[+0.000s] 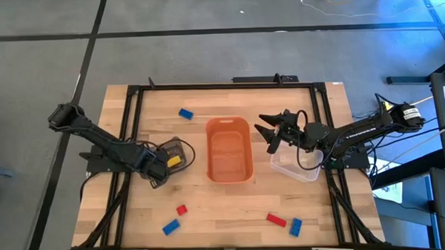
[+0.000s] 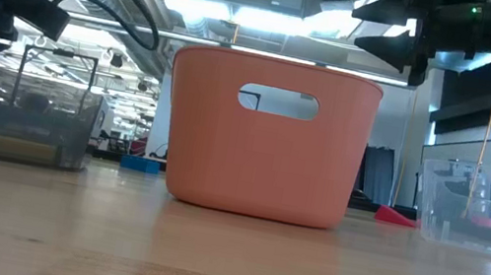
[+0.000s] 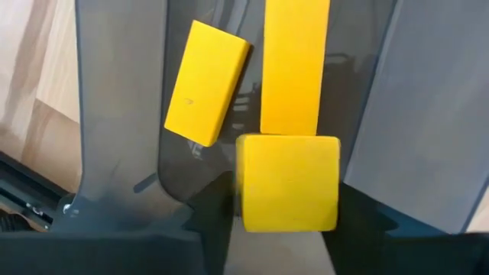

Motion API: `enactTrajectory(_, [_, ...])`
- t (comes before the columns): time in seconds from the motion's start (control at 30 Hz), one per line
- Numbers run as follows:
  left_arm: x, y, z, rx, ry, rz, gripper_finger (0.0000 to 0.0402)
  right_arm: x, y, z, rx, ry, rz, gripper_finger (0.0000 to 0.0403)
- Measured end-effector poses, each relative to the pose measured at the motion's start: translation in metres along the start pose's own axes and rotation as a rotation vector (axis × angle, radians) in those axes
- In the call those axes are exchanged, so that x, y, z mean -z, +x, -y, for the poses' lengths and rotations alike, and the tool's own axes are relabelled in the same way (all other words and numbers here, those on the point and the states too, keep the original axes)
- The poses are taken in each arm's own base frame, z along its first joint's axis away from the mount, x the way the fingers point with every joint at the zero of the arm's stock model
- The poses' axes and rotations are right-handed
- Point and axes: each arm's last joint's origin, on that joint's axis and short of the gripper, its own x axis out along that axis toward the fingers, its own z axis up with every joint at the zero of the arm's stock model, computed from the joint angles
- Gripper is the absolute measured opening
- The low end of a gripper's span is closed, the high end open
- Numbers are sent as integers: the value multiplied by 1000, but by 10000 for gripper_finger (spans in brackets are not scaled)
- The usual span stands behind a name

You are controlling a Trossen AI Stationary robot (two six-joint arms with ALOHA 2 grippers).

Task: Sort & place blocks by color
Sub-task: Put the yellow block into the black bin, then put the top red block into the transparent bin

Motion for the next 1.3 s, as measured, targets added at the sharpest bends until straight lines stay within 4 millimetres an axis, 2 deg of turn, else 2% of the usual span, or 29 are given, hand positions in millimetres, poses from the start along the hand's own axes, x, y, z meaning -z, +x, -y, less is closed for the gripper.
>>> enactTrajectory(0.13, [0,0,0,3,7,-3,220,0,0,0,0,0,0,252])
enactTrajectory(0.23, [0,-1,-1,-5,8,-16,240,0,0,0,0,0,0,252])
enactTrajectory(0.33, [-3,-14,-4,-48,-3,-35,246,0,0,0,0,0,0,252])
enactTrajectory(0.4, [-7,-31,-7,-71,-4,-1,244,0,0,0,0,0,0,252])
enactTrajectory(0.5, [-16,-62,-10,-61,-8,155,243,0,0,0,0,1,1,252])
enactTrajectory(0.6, [-23,-94,-15,-44,19,399,243,0,0,0,-1,1,2,252])
enactTrajectory(0.7, [-29,-116,-20,-65,35,680,243,0,0,0,-1,1,2,252])
enactTrajectory(0.77, [-30,-123,-25,-84,38,831,243,0,0,0,-1,1,2,252])
enactTrajectory(0.9, [-30,-115,-27,-87,46,1030,243,0,0,0,-1,1,2,252])
enactTrajectory(1.07, [-35,-79,-26,100,84,1243,243,0,0,0,0,-5,2,252])
enactTrajectory(1.2, [-40,-48,-34,294,117,1395,243,0,0,0,0,-30,2,252])
enactTrajectory(1.3, [-43,-37,-44,336,101,1444,243,0,0,0,0,-36,-1,252])
